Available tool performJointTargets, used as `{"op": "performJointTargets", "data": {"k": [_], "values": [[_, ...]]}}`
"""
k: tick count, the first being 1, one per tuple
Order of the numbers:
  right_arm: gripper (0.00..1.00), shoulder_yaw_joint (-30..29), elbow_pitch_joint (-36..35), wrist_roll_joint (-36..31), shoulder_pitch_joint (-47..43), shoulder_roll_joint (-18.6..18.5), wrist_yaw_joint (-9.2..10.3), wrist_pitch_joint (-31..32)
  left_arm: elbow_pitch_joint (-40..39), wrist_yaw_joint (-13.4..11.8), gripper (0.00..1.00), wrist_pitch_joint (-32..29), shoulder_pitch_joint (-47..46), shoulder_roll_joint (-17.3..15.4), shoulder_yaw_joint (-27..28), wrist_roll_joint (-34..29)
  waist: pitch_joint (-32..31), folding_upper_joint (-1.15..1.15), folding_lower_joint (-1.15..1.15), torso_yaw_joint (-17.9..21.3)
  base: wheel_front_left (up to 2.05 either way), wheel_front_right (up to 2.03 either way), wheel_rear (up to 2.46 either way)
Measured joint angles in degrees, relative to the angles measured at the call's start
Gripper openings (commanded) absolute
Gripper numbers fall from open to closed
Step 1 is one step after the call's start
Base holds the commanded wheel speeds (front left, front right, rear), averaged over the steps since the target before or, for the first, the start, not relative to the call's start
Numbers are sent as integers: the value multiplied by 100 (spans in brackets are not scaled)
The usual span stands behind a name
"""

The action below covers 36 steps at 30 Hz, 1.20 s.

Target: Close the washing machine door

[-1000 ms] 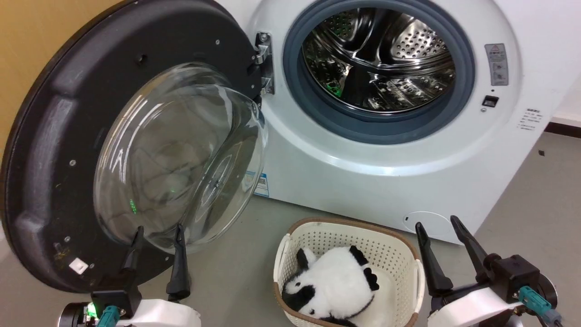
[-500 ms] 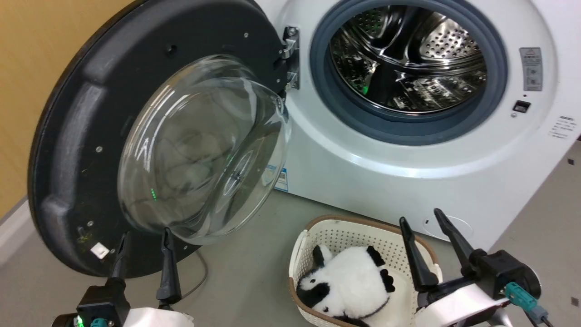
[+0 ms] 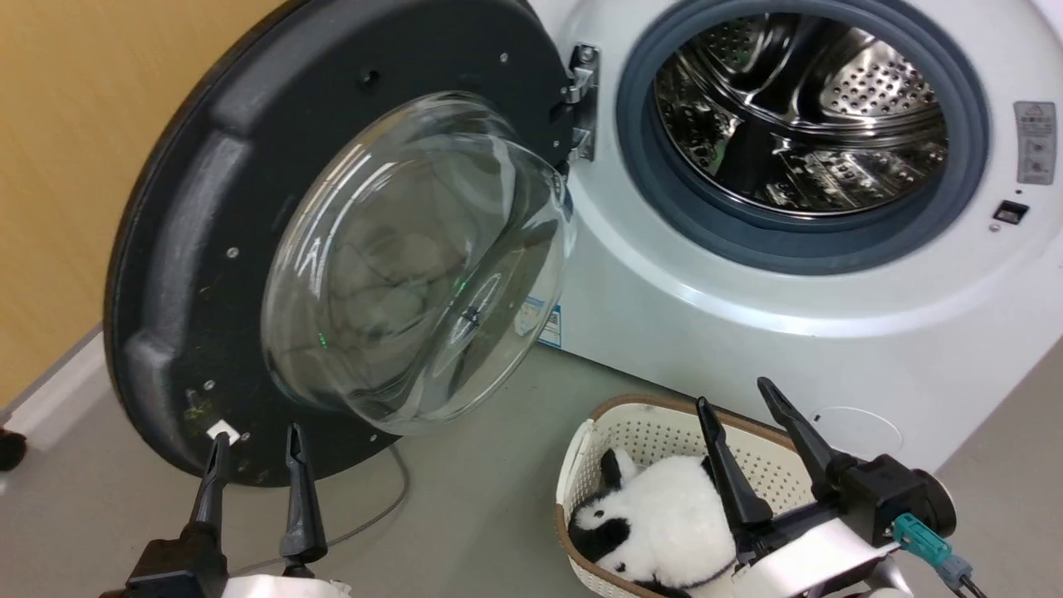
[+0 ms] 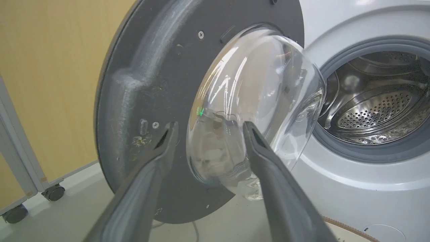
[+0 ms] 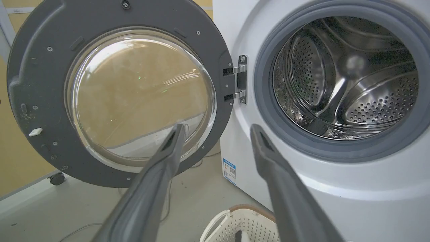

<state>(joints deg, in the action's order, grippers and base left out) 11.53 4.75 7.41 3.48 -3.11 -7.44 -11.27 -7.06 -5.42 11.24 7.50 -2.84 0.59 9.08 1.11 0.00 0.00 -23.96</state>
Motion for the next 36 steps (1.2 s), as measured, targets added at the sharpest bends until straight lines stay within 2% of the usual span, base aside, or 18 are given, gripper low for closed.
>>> {"op": "performJointTargets", "data": {"k": [9, 27, 36], "values": [[100, 124, 10, 107, 11, -64, 0, -111, -85, -146, 100, 101, 80, -1, -25, 81, -10, 0, 0, -207, -4, -4, -4], [100, 286, 54, 218, 29, -77, 0, -324, -193, -232, 100, 331, 191, 0, 9, 347, 10, 0, 0, -667, 0, 0, 0], [100, 347, 53, 224, 29, -114, 0, -347, -205, -248, 100, 345, 192, -1, 48, 421, 20, 0, 0, -680, 0, 0, 0]]}}
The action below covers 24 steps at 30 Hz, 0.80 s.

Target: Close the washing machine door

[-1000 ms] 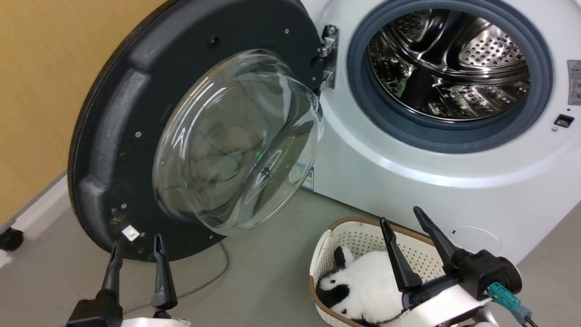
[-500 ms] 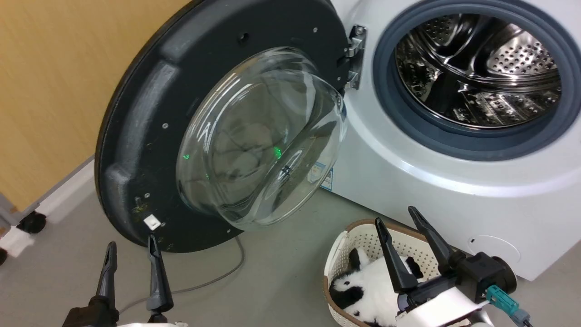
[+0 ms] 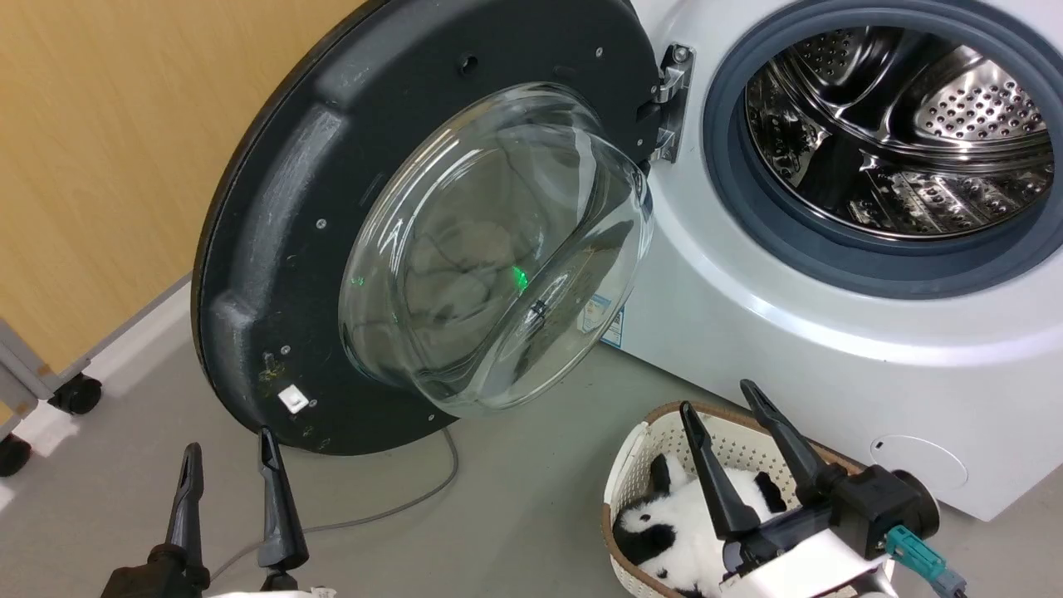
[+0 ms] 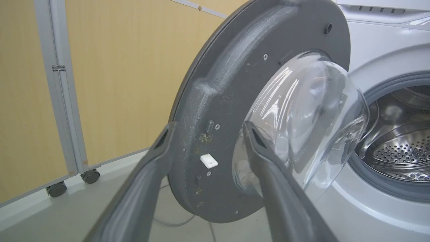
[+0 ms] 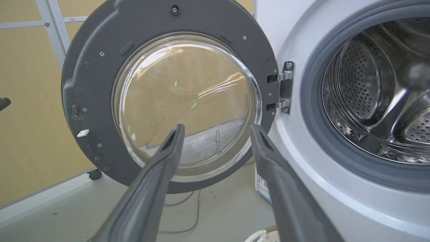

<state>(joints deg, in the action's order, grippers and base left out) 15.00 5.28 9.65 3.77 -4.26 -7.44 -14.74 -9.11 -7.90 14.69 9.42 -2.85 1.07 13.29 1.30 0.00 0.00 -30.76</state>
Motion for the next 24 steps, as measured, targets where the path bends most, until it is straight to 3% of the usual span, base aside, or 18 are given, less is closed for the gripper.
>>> {"op": "performJointTargets", "data": {"k": [3, 4, 5, 12, 15, 19, 24], "values": [[100, -5, -13, -1, -1, -12, 0, 0, 0, 3, 100, 0, 2, 0, -11, 5, -2, 0, 0, 2, 0, 0, 0], [100, -9, -18, -1, -1, -12, 0, 0, -1, 9, 58, 0, 2, 0, -16, 29, -3, 0, 0, 3, 0, 0, 0], [100, -13, -26, -1, -1, -13, 0, 0, -18, 34, 0, 0, 2, 1, -5, 74, -2, 0, 0, 2, 0, 0, 0], [100, -100, -118, -40, -13, -56, 0, -1, -153, 336, 0, 0, -270, 8, 516, 241, 64, 0, 0, 7, 0, 0, 0], [100, -212, -187, -68, -55, -79, 0, -1, -185, 594, 0, 1, -630, -78, 903, 186, 124, 0, 0, 18, 0, 0, 0], [100, -365, -342, -122, -211, -85, 0, -1, 557, 1059, 0, -56, -1472, -550, 1445, 709, 254, 0, 0, 33, 0, 0, 0], [100, -538, -425, -159, -362, -82, 0, -1, 1706, 1260, 0, -915, -2668, -1125, 2064, 2002, 318, 0, 0, 46, 0, 0, 0]]}}
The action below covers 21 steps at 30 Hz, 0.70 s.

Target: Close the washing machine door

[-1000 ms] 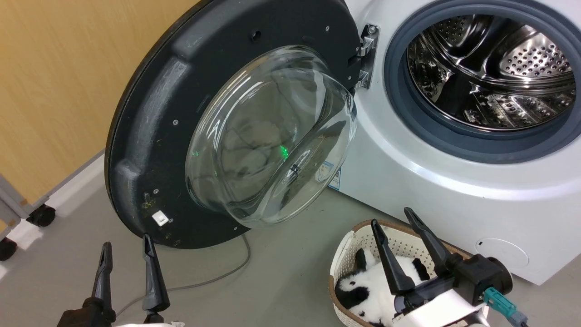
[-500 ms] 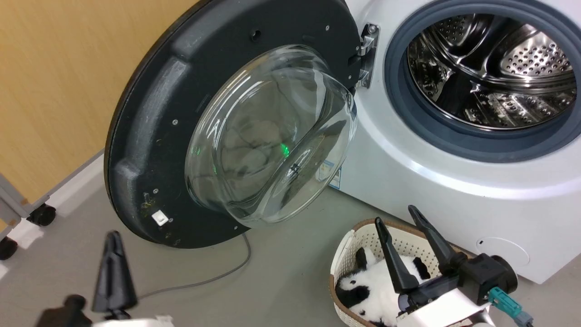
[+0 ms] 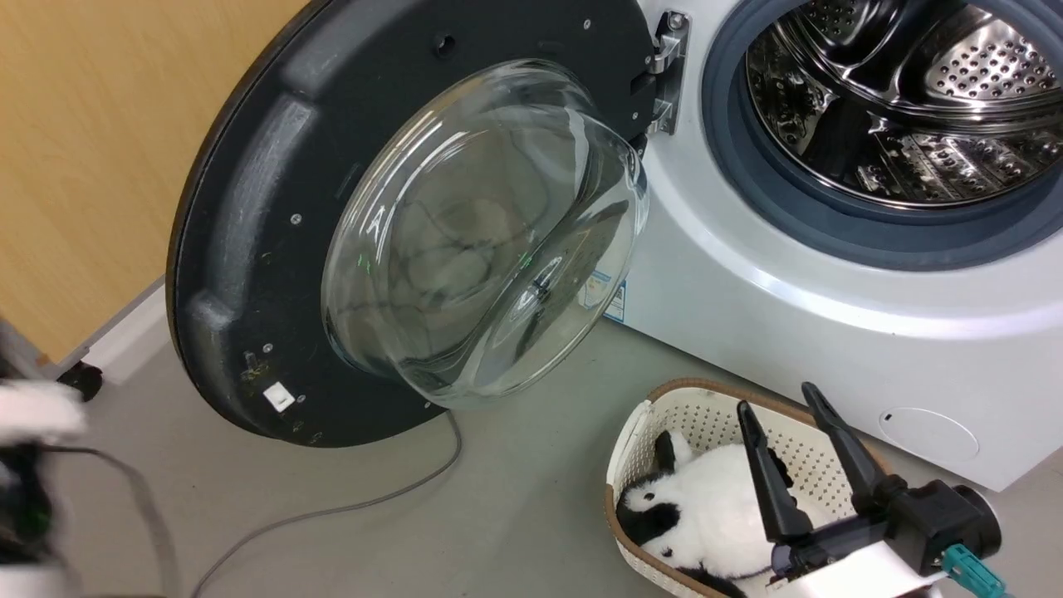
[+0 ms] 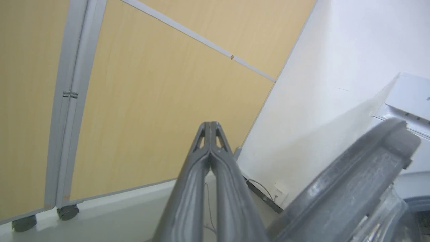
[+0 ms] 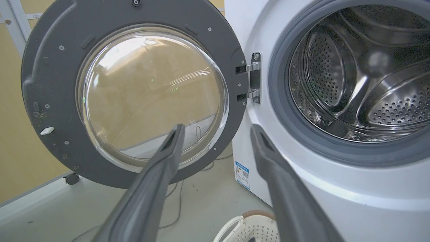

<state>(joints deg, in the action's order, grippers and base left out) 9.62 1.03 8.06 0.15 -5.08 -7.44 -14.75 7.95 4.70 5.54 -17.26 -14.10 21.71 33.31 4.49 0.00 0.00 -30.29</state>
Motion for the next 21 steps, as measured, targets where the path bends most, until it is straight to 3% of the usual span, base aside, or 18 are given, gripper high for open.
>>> {"op": "performJointTargets", "data": {"k": [7, 13, 17, 21], "values": [[100, 30, -100, -12, -4, -4, 0, 0, 1614, 40, 0, -1363, -1078, -716, 731, 1500, 100, 0, 0, 201, 0, 0, 0], [100, 74, -127, -12, -2, -32, 0, 0, 2748, -167, 0, -2643, -1831, -811, 1103, 2664, 158, 0, 0, 275, 0, 0, 0], [100, 111, -146, -13, 8, -42, 0, 0, 3123, -214, 0, -3472, -1972, -778, 993, 2991, 196, 0, 0, 299, 0, 0, 0], [100, 143, -149, -13, 12, -42, 0, 0, 3161, -96, 0, -4289, -1985, -649, 746, 3210, 187, 0, 0, 310, 0, 0, 0]]}}
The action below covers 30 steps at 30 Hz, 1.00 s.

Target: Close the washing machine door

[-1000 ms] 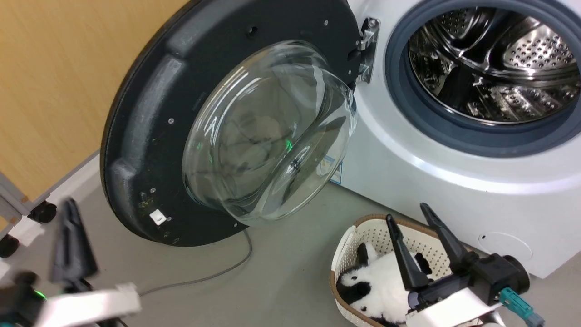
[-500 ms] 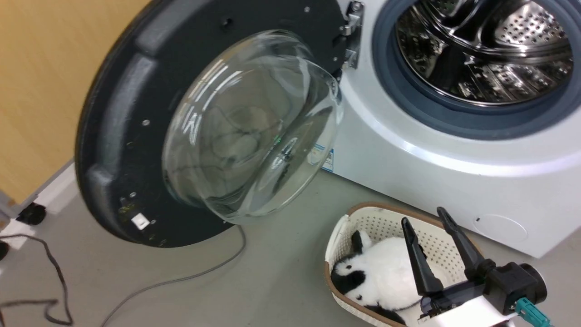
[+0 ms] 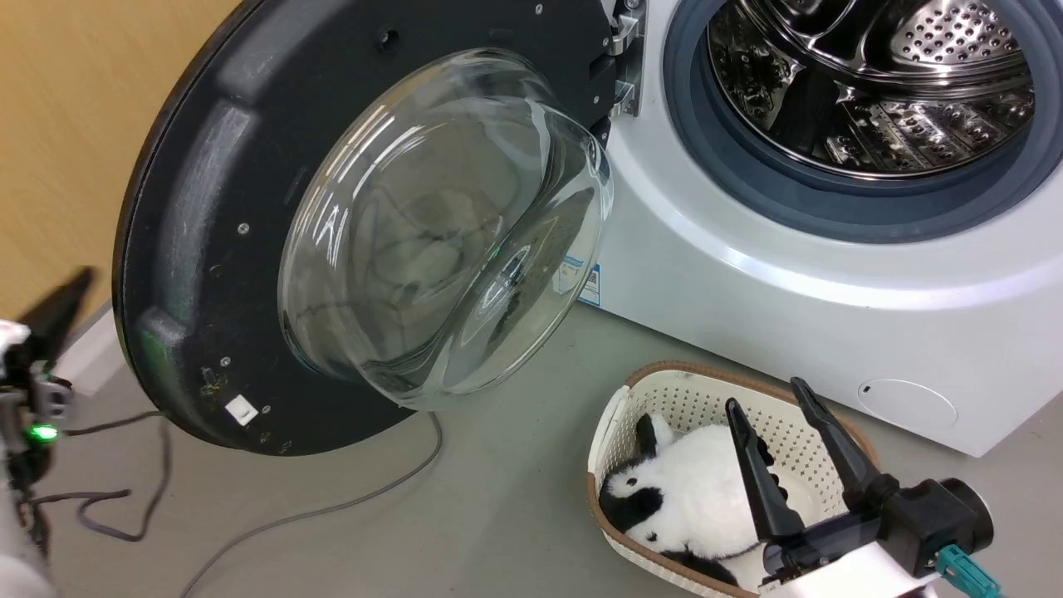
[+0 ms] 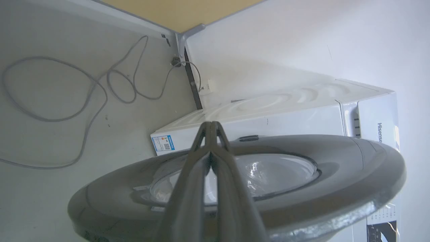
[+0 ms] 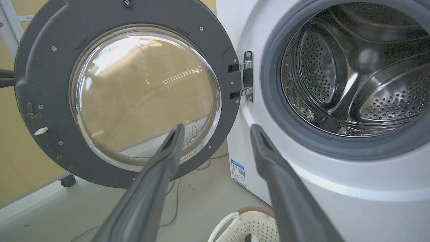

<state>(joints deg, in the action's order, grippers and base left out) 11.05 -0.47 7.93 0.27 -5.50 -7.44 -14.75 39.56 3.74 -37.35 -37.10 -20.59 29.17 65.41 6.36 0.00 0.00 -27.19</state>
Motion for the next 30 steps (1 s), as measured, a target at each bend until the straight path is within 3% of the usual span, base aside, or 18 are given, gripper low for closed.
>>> {"op": "performJointTargets", "data": {"k": [13, 21, 30], "values": [[100, -105, 47, -77, -7, 66, 0, 0, -993, 170, 0, -1934, 672, 492, -382, 777, -152, 0, 0, -34, 0, 0, 0], [100, -307, 56, -134, -40, 151, 0, 0, -2285, -71, 0, -2818, 1457, 971, -703, 1081, -271, 0, 0, 7, 0, 0, 0], [100, -461, 89, -136, -46, 207, 0, 0, -3667, -366, 0, -3227, 2437, 1511, -1182, 1185, -376, 0, 0, 312, 0, 0, 0]]}}
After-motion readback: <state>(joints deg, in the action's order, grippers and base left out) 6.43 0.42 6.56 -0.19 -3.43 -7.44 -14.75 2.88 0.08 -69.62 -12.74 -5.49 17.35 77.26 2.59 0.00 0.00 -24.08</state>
